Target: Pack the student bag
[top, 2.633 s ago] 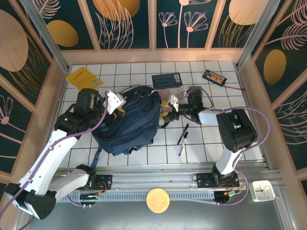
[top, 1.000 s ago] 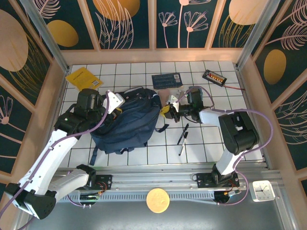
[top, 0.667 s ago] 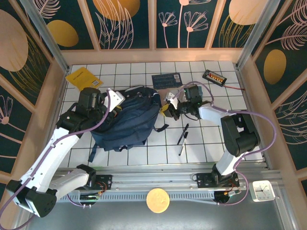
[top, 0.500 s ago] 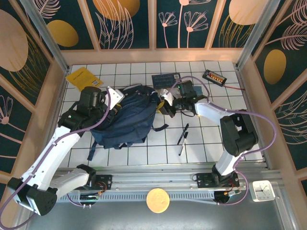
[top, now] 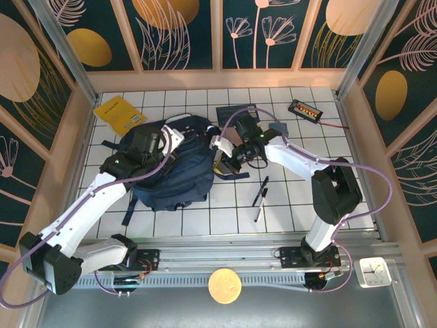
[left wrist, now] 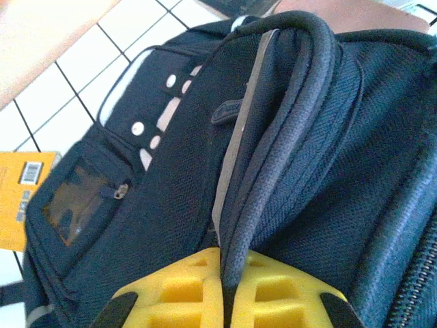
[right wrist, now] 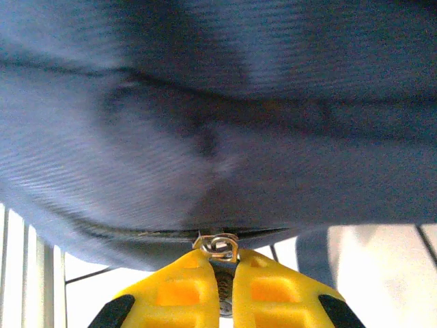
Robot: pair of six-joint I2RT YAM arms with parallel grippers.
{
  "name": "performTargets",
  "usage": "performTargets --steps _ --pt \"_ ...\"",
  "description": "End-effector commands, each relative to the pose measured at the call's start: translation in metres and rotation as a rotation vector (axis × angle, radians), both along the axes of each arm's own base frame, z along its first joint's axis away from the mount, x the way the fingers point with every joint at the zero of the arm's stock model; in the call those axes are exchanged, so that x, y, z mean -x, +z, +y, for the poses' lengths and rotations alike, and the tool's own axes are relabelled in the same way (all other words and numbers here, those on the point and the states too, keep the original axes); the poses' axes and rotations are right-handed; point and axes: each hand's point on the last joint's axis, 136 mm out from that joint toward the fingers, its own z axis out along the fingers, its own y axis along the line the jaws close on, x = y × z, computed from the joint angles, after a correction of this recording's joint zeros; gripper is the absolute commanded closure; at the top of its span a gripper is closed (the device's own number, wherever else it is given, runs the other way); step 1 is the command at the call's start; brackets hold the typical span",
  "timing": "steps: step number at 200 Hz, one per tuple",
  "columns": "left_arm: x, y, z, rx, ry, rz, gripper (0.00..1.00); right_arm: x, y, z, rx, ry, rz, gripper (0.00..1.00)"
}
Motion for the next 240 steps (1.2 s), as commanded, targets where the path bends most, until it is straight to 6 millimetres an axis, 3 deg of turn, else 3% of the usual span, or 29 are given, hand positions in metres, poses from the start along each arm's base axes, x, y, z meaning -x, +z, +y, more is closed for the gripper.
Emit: performTargets --steps 1,29,54,81,104,132,174,210,212,214,220,240 --pt "-0.024 0.023 0.0 0.059 0.121 -0.068 1.0 0.026 0.012 -0.014 0.066 0.016 0.023 1.0" --pt "-0.031 0.018 -0.009 0.09 0.159 -0.043 1.0 0.024 0.021 -0.015 0.118 -0.075 0.048 1.0" --pt "-0.039 0.013 -0.025 0.156 0.21 0.01 1.0 0.029 0.026 0.005 0.144 -0.166 0.122 1.0" --pt "-0.045 0.01 -0.052 0.289 0.245 0.078 1.0 0.022 0.015 0.023 0.155 -0.383 0.223 1.0" --pt "-0.05 0.009 -0.075 0.397 0.262 0.124 1.0 0.015 0.009 0.033 0.119 -0.545 0.272 1.0" --pt "-0.053 0.008 -0.1 0.485 0.286 0.177 1.0 0.012 0.018 0.051 -0.017 -0.637 0.313 1.0" --pt "-0.065 0.005 -0.12 0.658 0.393 0.253 1.0 0.01 0.015 0.039 -0.169 -0.793 0.381 1.0" --pt "-0.064 0.002 -0.126 0.652 0.357 0.265 1.0 -0.009 0.0 0.0 -0.112 -0.864 0.324 1.0" --pt "-0.063 0.001 -0.125 0.644 0.353 0.265 0.95 -0.01 -0.001 -0.002 -0.109 -0.866 0.32 1.0" --pt "-0.062 0.0 -0.125 0.634 0.348 0.265 0.84 -0.012 -0.001 -0.005 -0.107 -0.869 0.316 1.0" --pt "-0.059 0.0 -0.122 0.607 0.334 0.265 0.69 -0.018 -0.003 -0.012 -0.1 -0.874 0.308 1.0" --pt "-0.041 0.0 -0.111 0.503 0.269 0.267 0.43 -0.037 -0.004 -0.031 -0.096 -0.868 0.293 1.0"
